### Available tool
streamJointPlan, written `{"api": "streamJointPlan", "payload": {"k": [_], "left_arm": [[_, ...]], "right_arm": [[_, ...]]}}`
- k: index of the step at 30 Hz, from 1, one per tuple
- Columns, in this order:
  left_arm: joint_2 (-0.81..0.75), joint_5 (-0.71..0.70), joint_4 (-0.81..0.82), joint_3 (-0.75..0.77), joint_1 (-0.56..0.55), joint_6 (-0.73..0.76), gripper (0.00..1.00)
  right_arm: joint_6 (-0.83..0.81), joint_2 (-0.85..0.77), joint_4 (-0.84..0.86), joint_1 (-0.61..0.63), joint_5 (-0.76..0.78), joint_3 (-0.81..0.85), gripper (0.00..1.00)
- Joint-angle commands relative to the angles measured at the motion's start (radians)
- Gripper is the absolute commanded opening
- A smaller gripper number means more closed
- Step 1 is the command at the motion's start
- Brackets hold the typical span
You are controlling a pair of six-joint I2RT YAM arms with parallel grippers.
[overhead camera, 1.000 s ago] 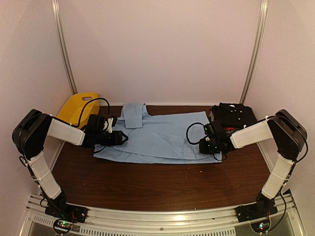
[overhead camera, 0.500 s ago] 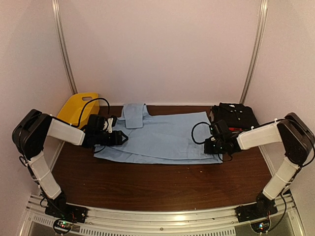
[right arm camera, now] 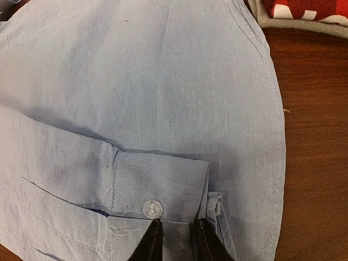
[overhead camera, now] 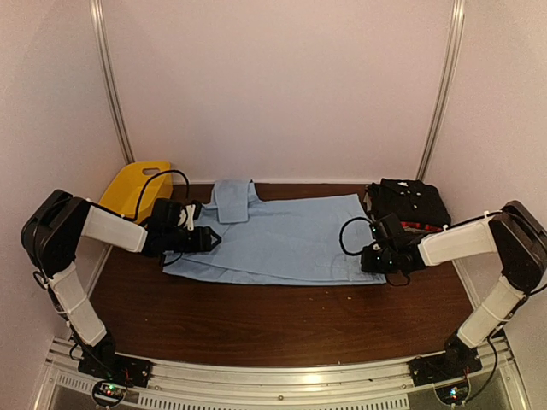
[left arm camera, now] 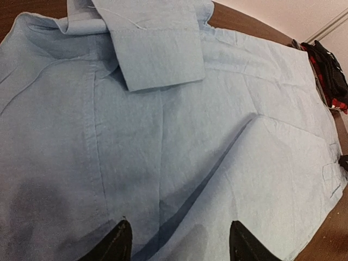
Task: Fold and stack the long sleeve shirts
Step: Adjust the sleeve of the 1/3-folded shirt.
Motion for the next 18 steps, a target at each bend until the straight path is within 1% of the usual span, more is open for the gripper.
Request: {"api": "streamJointPlan", "payload": {"k": [1,6,9,13,18], "left_arm": [[-0.005,-0.015,0.035,-0.011,0.011,0.023,0.62],[-0.052,-0.003,0.062,-0.027,0.011,0.041,0.62],[-0.095,0.043,0.113,-0.06,0.009,0.047,0.62],[-0.121,0.149,0.189,-0.091,-0.011,0.053,0.62],[-0.067,0.221,0.183,-0.058,-0.084,0.075,0.6]], "right_arm": [[0.006,-0.01,0.014,-0.006,-0.004,-0.009,0.31],[-0.011,-0.084,0.014,-0.005,0.002,-0.014,0.49],[-0.02,-0.127,0.014,-0.004,-0.011,-0.024,0.55],[-0.029,-0.16,0.041,-0.002,-0.038,-0.041,0.58],[-0.05,-0.164,0.083,0.0,-0.109,-0.055,0.58]]}}
